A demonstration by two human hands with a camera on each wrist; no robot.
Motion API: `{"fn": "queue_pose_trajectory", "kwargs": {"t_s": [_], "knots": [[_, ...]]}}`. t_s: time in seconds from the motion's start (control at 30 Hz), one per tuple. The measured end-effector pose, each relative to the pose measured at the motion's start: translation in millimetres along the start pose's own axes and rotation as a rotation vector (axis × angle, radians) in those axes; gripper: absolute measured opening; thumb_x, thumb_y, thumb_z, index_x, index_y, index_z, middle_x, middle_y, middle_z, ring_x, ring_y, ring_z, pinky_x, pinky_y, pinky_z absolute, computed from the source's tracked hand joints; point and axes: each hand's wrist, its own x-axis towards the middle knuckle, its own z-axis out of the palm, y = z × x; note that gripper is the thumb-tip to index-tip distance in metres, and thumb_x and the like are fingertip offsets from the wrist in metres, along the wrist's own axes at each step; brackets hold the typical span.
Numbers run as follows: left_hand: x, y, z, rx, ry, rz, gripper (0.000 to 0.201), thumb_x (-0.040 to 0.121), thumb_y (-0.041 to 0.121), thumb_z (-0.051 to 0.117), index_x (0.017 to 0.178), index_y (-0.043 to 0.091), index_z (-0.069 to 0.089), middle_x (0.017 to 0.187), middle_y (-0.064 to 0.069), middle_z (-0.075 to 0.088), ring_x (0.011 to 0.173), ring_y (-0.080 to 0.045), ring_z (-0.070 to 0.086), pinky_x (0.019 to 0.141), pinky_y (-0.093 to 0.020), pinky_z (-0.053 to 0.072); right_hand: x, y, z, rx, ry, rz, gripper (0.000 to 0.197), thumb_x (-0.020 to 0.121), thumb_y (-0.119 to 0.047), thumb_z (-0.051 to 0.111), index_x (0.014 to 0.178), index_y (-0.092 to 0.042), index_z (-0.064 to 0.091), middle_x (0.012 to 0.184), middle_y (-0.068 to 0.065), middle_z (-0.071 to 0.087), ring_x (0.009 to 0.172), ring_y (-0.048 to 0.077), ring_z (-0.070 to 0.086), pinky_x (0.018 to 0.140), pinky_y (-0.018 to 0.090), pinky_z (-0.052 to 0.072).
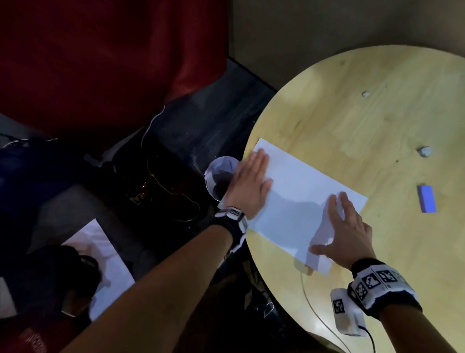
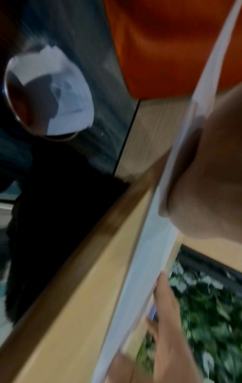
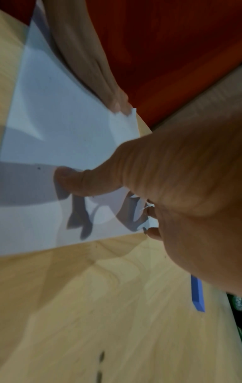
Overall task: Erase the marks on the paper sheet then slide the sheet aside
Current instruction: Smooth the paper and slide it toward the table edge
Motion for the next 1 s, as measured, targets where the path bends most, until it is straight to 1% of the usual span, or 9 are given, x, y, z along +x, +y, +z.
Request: {"fn": "queue_pose_trajectory", "kwargs": {"t_s": [0.1,0.2,0.33,0.47,0.6,0.7,0.8,0.9,1.0], "knots": [[9,-10,-10,-0.067,0.02,-0.128,0.062,0.107,0.035,0.021,0.161,0.008,0.007,0.169,-0.006,0.0,0.156,-0.02,0.0,0.123,-0.043,0.0,1,-2,2,0.006,0.004,-0.008,0.133,0.06,-0.053,0.082,0.15,-0.029,-0.013,0.157,-0.004,-0.025,0.146,0.018,-0.005,0.11,0.045,0.019],[10,27,0,-0.101,0.023,0.16,0.062,0.107,0.036,0.024,0.159,0.005,0.015,0.168,-0.012,0.012,0.155,-0.026,0.011,0.124,-0.048,0.015,4,-5,0,-0.006,0.002,-0.021,0.133,0.061,-0.054,0.081,0.15,-0.029,-0.013,0.157,-0.004,-0.025,0.146,0.017,-0.004,0.11,0.043,0.018],[-11,46,17,-0.069,-0.109,0.44,0.061,0.107,0.042,0.026,0.161,0.014,0.019,0.169,-0.002,0.011,0.156,-0.017,0.008,0.125,-0.04,0.008,3,-4,-2,-0.009,-0.006,-0.018,0.132,0.062,-0.056,0.08,0.15,-0.03,-0.015,0.156,-0.007,-0.026,0.146,0.015,-0.003,0.109,0.042,0.02],[1,-14,0,-0.082,0.026,0.134,0.061,0.103,0.037,0.031,0.158,0.011,0.023,0.166,-0.012,0.021,0.151,-0.026,0.022,0.12,-0.04,0.013,3,-5,0,0.02,-0.009,-0.02,0.133,0.062,-0.053,0.081,0.149,-0.032,-0.017,0.155,-0.009,-0.028,0.146,0.014,-0.006,0.111,0.042,0.017],[8,-41,-21,-0.095,0.181,-0.303,0.061,0.107,0.034,0.029,0.16,0.005,0.015,0.168,-0.013,0.009,0.155,-0.027,0.009,0.125,-0.049,0.009,5,-6,1,0.033,-0.019,-0.007,0.134,0.061,-0.053,0.081,0.149,-0.032,-0.017,0.155,-0.009,-0.029,0.146,0.014,-0.007,0.111,0.042,0.016],[-1,23,-30,-0.048,0.088,0.07,0.056,0.102,0.016,0.012,0.151,0.002,0.036,0.157,-0.032,0.027,0.147,-0.045,0.023,0.113,-0.062,0.025,5,-5,0,0.029,-0.019,-0.001,0.134,0.06,-0.053,0.082,0.149,-0.032,-0.017,0.155,-0.009,-0.029,0.146,0.015,-0.006,0.111,0.043,0.017],[-16,77,-6,-0.136,-0.074,0.349,0.056,0.105,0.027,0.02,0.156,0.005,0.031,0.165,-0.016,0.023,0.153,-0.03,0.02,0.117,-0.052,0.026,3,-4,-1,0.018,-0.02,-0.007,0.133,0.062,-0.055,0.081,0.149,-0.032,-0.016,0.155,-0.009,-0.028,0.146,0.015,-0.004,0.109,0.044,0.019],[-21,51,9,-0.093,-0.068,0.326,0.059,0.106,0.039,0.025,0.16,0.013,0.023,0.168,-0.004,0.014,0.155,-0.02,0.01,0.124,-0.042,0.012,4,-5,-1,0.014,-0.022,-0.013,0.131,0.062,-0.056,0.08,0.15,-0.031,-0.014,0.156,-0.01,-0.027,0.146,0.014,-0.003,0.109,0.044,0.02],[-16,-6,7,-0.027,0.046,0.081,0.06,0.105,0.036,0.028,0.159,0.011,0.026,0.167,-0.008,0.018,0.154,-0.023,0.015,0.122,-0.048,0.019,4,-3,-1,0.027,-0.016,-0.016,0.132,0.061,-0.056,0.08,0.149,-0.034,-0.016,0.155,-0.01,-0.027,0.146,0.014,-0.002,0.108,0.043,0.019]]}}
